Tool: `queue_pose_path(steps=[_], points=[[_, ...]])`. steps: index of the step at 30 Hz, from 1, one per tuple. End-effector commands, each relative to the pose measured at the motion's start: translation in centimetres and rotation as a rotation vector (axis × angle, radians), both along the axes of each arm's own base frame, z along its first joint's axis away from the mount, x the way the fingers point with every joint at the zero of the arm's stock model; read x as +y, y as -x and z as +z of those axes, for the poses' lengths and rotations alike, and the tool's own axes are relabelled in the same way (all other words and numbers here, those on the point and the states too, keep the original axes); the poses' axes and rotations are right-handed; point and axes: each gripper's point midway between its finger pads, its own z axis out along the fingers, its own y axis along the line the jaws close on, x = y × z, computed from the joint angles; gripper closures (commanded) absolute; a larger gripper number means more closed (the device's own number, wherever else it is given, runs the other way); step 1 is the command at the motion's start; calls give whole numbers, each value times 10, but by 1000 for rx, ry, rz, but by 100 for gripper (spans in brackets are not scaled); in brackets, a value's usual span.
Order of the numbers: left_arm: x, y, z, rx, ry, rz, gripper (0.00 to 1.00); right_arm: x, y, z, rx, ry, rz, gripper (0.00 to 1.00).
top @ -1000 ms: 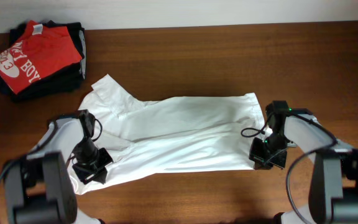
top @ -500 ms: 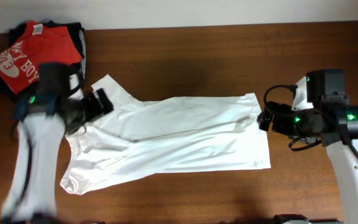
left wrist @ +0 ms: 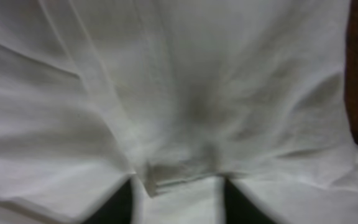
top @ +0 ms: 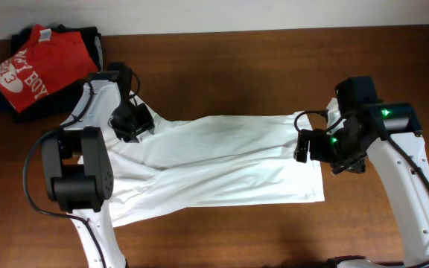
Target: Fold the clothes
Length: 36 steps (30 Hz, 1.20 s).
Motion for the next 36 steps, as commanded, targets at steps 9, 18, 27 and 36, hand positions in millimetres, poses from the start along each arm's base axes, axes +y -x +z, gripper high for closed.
queue_pose_path(steps=[9,18,27,36], points=[[10,-8,19,-41,-39,2,100,4,-67,19,-288,-3,15,0],[3,5,54,-64,-36,-73,99,-17,-187,-85,-307,175,26,0],[6,7,51,-50,-38,-68,59,-22,-195,-165,-158,217,33,7],[6,6,26,-13,-42,-69,30,-23,-197,-175,-149,219,23,67]])
